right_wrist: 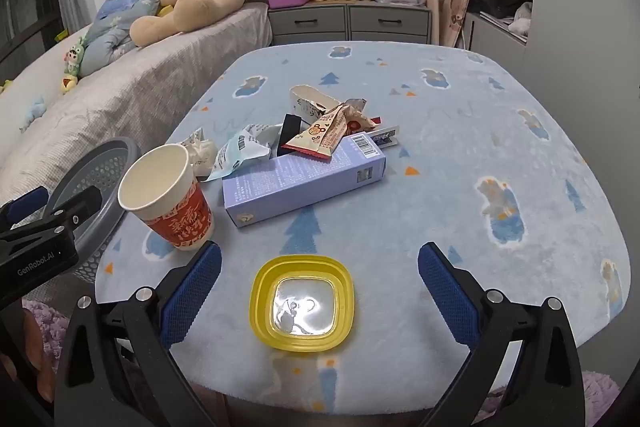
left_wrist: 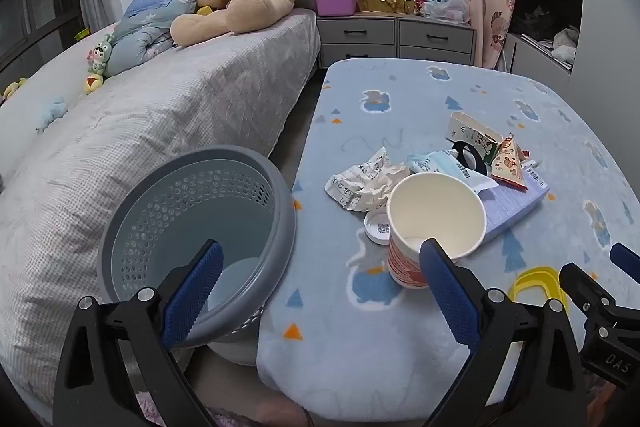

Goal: Collect trash

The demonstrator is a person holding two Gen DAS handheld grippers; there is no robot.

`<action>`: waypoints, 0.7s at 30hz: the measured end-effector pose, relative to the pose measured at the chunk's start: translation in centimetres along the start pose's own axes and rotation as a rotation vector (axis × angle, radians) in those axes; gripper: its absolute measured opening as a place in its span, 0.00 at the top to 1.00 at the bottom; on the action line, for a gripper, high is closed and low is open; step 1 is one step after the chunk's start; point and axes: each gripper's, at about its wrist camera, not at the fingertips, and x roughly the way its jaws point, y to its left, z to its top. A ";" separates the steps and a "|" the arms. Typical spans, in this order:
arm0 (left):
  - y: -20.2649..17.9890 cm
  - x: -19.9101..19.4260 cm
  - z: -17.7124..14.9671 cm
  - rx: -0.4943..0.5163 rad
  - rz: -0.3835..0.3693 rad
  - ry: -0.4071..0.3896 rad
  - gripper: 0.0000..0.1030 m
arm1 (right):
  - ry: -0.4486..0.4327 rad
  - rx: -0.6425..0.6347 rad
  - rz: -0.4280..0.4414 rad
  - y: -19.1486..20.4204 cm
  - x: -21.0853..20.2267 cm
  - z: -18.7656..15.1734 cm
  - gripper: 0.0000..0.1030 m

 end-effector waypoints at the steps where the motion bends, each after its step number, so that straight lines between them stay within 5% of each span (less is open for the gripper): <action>1: 0.0 0.0 0.0 0.001 0.001 0.000 0.09 | 0.000 0.000 -0.001 0.0 0.0 0.0 0.06; 21: 0.0 0.0 0.0 0.001 0.002 -0.005 0.09 | -0.008 -0.002 0.000 -0.2 -0.4 0.1 0.06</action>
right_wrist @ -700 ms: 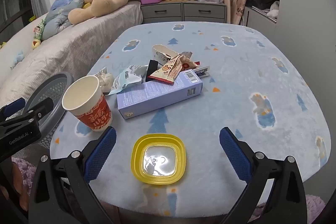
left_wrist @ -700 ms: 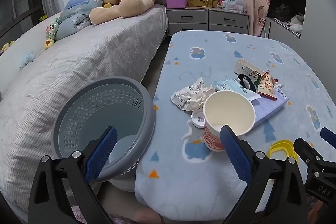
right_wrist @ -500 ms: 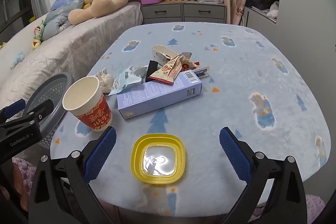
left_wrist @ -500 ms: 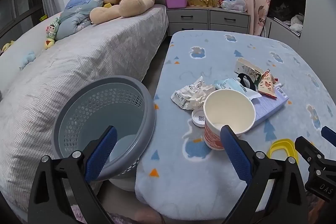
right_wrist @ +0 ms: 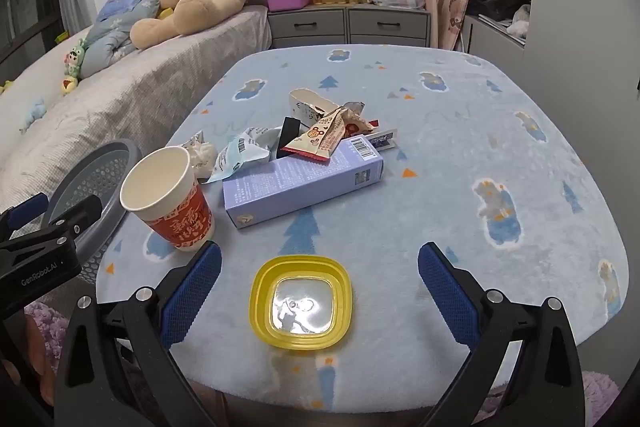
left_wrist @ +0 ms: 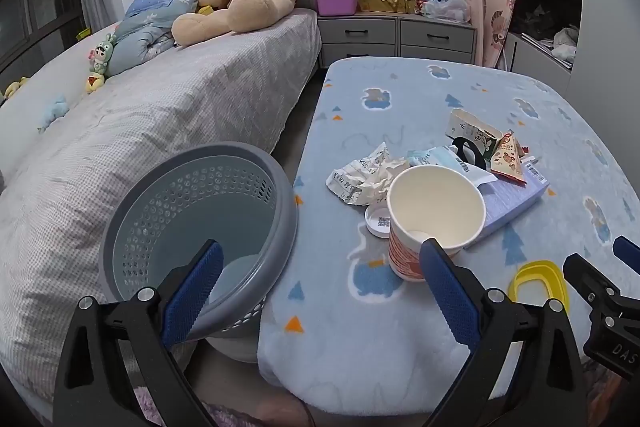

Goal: Collect trash

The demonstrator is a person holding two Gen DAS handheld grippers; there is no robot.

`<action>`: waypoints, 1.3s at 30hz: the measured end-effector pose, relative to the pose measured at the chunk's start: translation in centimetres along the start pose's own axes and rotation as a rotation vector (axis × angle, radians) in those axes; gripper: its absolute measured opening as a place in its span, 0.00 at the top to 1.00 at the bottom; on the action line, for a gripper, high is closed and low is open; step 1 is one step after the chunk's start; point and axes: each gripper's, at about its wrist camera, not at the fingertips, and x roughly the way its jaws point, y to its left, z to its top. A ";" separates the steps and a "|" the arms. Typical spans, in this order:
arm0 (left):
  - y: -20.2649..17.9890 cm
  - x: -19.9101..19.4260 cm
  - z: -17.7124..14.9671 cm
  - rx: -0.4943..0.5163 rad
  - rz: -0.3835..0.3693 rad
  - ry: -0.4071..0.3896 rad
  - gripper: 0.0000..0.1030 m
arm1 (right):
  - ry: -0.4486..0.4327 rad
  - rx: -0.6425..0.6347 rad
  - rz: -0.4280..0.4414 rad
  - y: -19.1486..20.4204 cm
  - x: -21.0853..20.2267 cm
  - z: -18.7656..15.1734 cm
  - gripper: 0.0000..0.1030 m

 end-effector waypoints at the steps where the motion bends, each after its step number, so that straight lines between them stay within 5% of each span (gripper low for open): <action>1: 0.0 0.0 0.0 0.000 0.000 0.000 0.09 | -0.001 -0.001 -0.001 0.0 0.0 0.0 0.06; 39: 0.2 -0.4 -0.8 -0.002 0.001 -0.007 0.09 | -0.008 0.005 0.003 0.0 -0.1 0.0 0.06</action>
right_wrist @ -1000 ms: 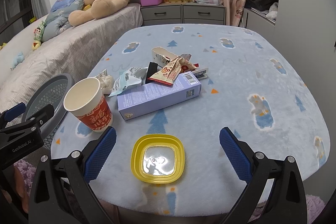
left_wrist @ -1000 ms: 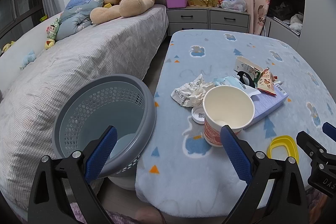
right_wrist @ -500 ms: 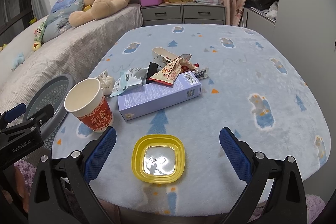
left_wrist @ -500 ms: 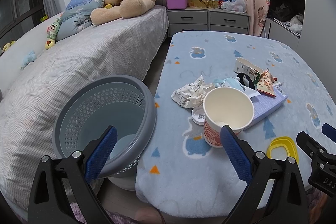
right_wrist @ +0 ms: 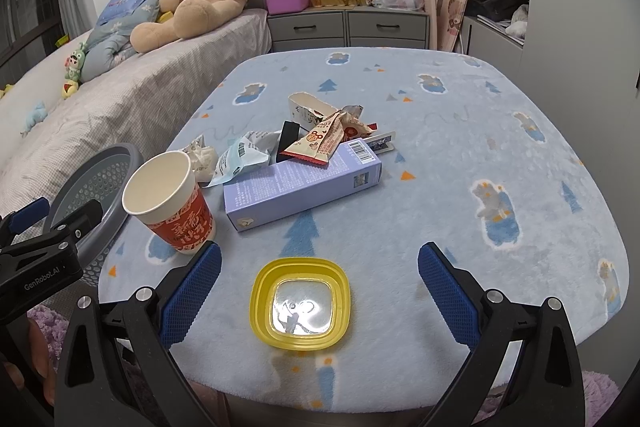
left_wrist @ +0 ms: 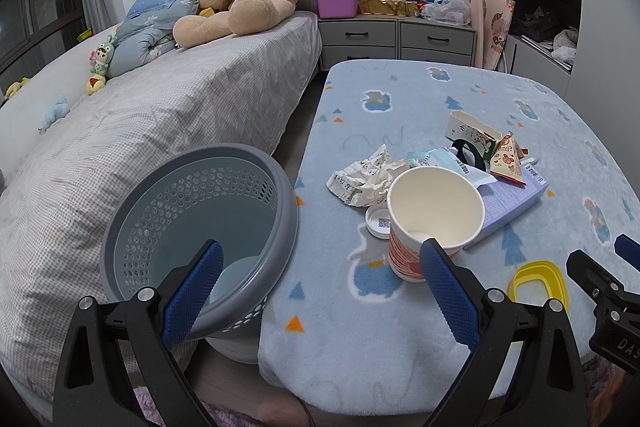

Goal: Collect trash

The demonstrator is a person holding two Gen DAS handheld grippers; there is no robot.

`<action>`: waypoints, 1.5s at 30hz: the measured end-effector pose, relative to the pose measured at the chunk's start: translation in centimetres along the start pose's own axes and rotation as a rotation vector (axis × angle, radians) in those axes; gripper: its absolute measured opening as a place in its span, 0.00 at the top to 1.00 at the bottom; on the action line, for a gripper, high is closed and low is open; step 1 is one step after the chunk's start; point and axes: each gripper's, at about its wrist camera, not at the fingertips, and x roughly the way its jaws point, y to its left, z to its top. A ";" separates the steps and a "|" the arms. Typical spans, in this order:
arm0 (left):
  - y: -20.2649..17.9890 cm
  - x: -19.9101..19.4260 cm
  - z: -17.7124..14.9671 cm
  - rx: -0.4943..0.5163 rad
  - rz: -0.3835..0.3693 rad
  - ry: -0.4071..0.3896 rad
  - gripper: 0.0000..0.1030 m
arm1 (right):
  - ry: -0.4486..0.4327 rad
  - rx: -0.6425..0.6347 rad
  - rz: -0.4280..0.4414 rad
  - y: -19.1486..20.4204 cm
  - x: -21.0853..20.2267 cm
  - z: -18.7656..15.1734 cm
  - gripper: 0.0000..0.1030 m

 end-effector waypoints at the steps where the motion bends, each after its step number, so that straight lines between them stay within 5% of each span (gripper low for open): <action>1: 0.0 0.0 -0.1 0.000 -0.001 0.000 0.09 | -0.001 0.000 -0.001 0.0 0.0 0.0 0.06; 45: -0.2 -0.4 0.1 0.006 0.005 0.008 0.09 | 0.044 0.012 0.023 -0.6 -0.3 -1.2 0.06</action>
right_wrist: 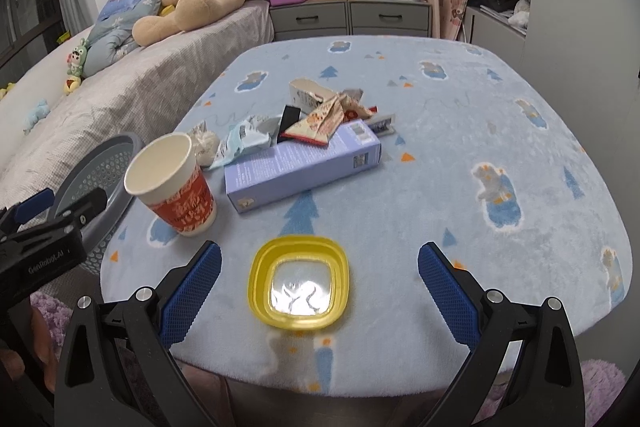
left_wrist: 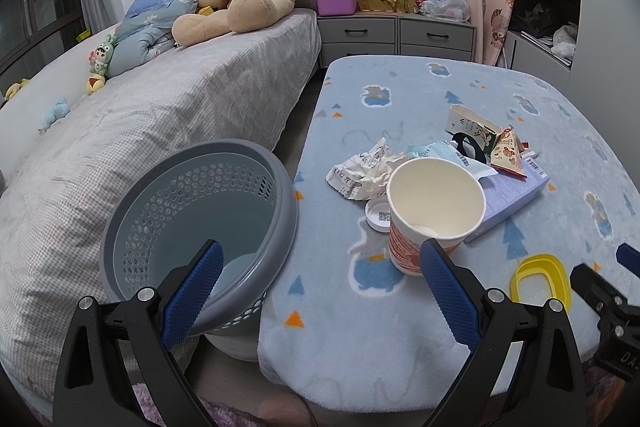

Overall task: Collect trash
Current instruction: 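Grasp the paper cup with the left tool while the right tool grasps the yellow lid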

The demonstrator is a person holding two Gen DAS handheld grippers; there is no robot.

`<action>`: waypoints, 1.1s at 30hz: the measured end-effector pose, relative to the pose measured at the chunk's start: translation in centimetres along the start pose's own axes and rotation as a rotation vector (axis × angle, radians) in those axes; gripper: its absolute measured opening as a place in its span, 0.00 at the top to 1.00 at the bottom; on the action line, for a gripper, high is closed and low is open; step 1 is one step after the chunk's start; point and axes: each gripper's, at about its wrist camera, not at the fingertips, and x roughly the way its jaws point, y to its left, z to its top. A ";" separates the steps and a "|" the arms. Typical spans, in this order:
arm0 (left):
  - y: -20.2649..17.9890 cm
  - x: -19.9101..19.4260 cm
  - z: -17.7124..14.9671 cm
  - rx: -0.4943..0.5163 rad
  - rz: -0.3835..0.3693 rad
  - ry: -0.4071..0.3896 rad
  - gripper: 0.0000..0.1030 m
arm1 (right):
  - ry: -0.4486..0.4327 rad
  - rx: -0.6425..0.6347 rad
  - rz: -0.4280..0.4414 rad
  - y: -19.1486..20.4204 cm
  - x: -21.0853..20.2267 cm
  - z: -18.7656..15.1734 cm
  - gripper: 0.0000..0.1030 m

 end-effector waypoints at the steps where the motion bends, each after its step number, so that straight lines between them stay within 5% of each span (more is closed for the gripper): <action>1: 0.0 0.1 0.0 0.000 0.000 0.001 0.09 | 0.009 0.003 0.001 -0.1 0.2 -0.3 0.06; 21: 0.3 1.3 -0.4 0.007 -0.041 0.029 0.09 | 0.156 -0.052 -0.023 1.6 6.0 -2.4 0.07; 27: -0.4 1.5 -0.6 0.024 -0.043 0.027 0.09 | 0.156 -0.060 -0.024 1.5 6.2 -2.4 0.33; 33: -1.3 1.3 -0.9 0.043 -0.056 0.013 0.09 | 0.133 -0.034 0.048 1.0 4.9 -2.0 0.34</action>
